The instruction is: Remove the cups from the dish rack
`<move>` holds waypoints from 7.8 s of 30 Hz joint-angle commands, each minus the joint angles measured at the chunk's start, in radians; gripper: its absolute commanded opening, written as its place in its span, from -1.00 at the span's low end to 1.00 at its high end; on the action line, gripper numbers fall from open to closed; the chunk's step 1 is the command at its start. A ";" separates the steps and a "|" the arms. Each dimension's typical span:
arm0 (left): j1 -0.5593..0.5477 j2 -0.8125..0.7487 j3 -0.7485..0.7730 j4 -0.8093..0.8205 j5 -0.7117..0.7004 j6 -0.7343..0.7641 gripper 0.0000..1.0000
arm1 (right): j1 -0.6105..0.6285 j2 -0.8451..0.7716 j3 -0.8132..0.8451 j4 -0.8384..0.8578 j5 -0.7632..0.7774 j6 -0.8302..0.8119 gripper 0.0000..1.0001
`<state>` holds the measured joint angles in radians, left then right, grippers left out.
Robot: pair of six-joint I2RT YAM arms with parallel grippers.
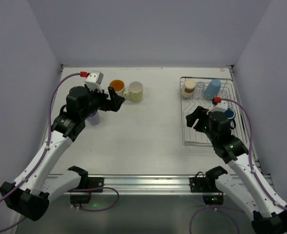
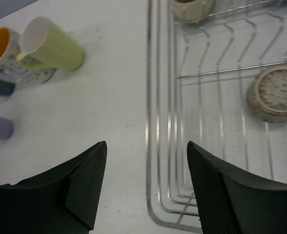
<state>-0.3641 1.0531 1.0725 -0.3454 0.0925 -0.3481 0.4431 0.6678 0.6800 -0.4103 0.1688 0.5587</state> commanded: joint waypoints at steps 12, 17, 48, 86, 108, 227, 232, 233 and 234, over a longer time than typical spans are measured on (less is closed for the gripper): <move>-0.140 -0.364 -0.407 0.177 0.432 0.047 0.89 | -0.296 0.413 0.122 -0.070 0.279 0.027 0.78; -0.260 -0.375 -0.388 0.137 0.354 0.087 0.89 | -0.316 0.521 0.156 -0.044 0.276 0.035 0.81; -0.346 -0.338 -0.378 0.123 0.306 0.113 0.89 | -0.370 0.657 0.133 0.125 0.229 -0.028 -0.18; -0.374 0.151 -0.441 1.212 0.460 -0.683 0.59 | -0.120 -0.142 -0.257 0.651 -0.798 0.371 -0.28; -0.401 0.251 -0.433 1.358 0.486 -0.786 -0.64 | 0.074 0.064 -0.263 0.814 -0.730 0.382 -0.28; -0.519 -0.490 -0.373 -0.029 -0.022 0.093 0.79 | -0.716 0.728 0.266 0.133 -0.043 -0.382 0.98; -0.513 -0.472 -0.370 -0.024 -0.025 0.095 0.79 | -0.708 0.711 0.282 0.107 -0.046 -0.349 0.73; -0.509 -0.466 -0.364 -0.021 -0.022 0.097 0.79 | -0.705 0.707 0.282 0.104 -0.051 -0.342 0.72; -0.500 -0.461 -0.361 -0.020 -0.014 0.098 0.79 | -0.701 0.704 0.289 0.093 -0.055 -0.338 0.72</move>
<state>-0.8764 0.5777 0.6952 -0.3679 0.0742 -0.2691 -0.2699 1.4002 0.9203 -0.2932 0.1204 0.2047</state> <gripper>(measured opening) 0.894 0.885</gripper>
